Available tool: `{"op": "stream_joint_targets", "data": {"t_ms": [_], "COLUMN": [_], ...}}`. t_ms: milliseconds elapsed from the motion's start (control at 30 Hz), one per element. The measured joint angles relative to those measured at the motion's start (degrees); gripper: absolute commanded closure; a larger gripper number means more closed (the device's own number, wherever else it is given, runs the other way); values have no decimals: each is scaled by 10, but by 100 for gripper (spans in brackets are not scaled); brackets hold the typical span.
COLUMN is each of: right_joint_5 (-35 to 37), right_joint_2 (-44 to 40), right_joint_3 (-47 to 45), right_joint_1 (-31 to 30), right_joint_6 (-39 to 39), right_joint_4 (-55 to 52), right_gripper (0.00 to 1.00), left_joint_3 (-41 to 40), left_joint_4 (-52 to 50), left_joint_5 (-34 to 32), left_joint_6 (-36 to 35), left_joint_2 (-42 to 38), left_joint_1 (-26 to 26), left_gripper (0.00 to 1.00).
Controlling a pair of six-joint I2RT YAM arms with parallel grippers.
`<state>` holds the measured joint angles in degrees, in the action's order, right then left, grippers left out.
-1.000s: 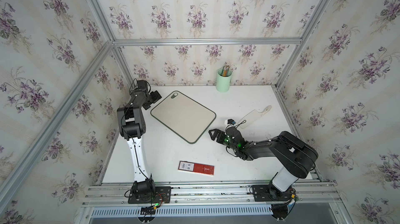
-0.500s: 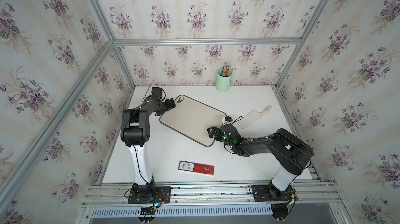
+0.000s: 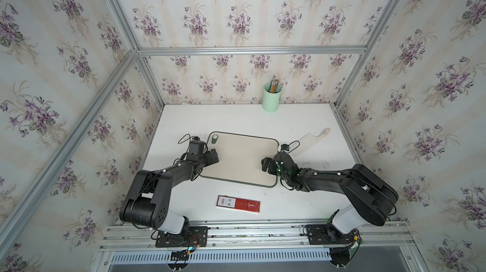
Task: Align the knife with the edge of the cutting board
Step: Adjust the work surface at the center of the board.
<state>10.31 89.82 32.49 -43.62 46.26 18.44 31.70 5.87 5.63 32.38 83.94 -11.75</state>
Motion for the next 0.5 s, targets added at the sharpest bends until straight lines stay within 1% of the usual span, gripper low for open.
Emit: {"op": "stream_joint_targets", "data": {"t_ms": [133,200,367,500], "right_joint_5": [7,6,-8,-20], "right_joint_2": [-15,-27,-53,-67], "right_joint_3": [-24,-44,-76,-96], "right_joint_1": [2,2,1,1], "right_joint_6": [-1,0,7,17], "right_joint_4": [11,29,50,71], "right_gripper": [0,1,1,3], "left_joint_3": [-46,-65,-106,-113], "left_joint_4": [-47,-67,-93,-116], "left_joint_5": [-16,-16,-11,-8], "left_joint_6": [20,31,49,53], "left_joint_2": [-78,-111,-185,-207], "left_joint_1": [-39,-50,-62,-63], "left_gripper": [1,0,0,1]}}
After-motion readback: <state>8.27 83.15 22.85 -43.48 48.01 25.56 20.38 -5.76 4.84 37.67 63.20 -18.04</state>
